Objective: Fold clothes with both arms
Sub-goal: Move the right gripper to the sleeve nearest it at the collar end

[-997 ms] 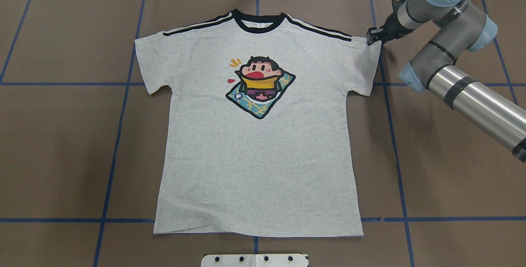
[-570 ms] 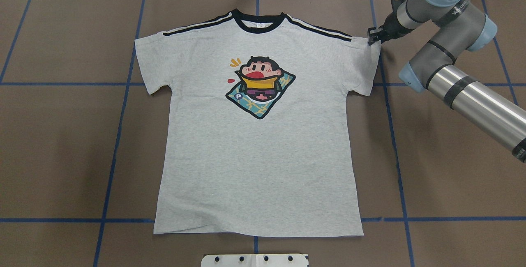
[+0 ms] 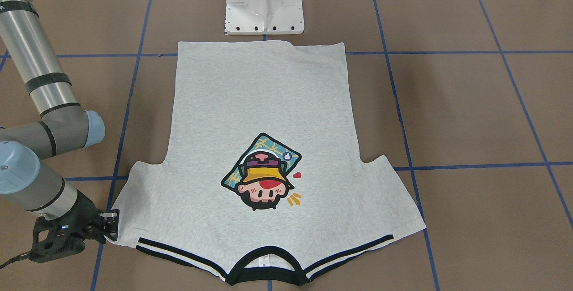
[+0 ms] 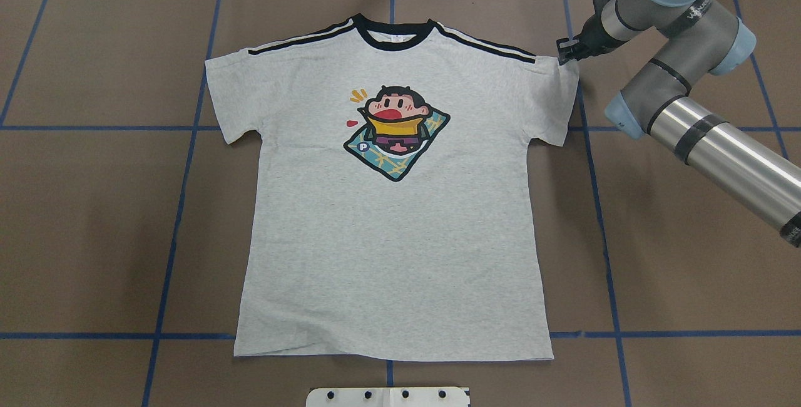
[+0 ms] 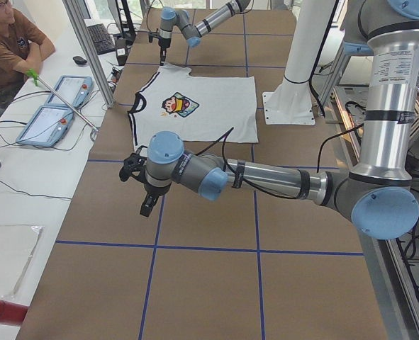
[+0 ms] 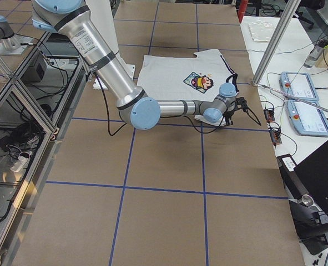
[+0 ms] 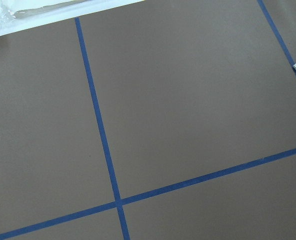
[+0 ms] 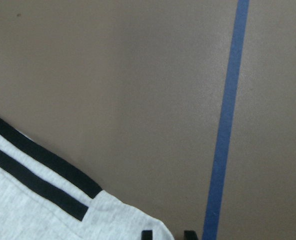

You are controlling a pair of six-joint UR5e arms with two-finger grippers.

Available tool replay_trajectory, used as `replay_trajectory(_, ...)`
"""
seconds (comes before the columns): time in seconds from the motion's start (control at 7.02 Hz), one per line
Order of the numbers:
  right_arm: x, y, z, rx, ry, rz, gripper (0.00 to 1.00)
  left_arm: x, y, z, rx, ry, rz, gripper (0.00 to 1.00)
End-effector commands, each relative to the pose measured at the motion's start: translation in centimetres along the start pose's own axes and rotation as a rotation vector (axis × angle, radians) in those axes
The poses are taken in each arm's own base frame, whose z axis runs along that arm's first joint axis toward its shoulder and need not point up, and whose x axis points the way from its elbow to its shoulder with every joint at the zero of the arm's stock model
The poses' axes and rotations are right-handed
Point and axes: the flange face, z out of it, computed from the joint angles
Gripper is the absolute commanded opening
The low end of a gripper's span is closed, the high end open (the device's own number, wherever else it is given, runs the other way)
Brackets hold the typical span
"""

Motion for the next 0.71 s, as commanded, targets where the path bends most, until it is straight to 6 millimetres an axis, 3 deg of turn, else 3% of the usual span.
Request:
replay_trajectory(0.0,0.1,0.5,0.1,-0.002,-0.001,-0.006,0.33,0.1,-0.2,-0.1,-0.002,0.003,-0.003,1.0)
replay_trajectory(0.57,-0.8,0.7,-0.5,-0.02,0.011,-0.002,0.33,0.6,-0.5,-0.5,0.011,0.006,-0.047,1.0)
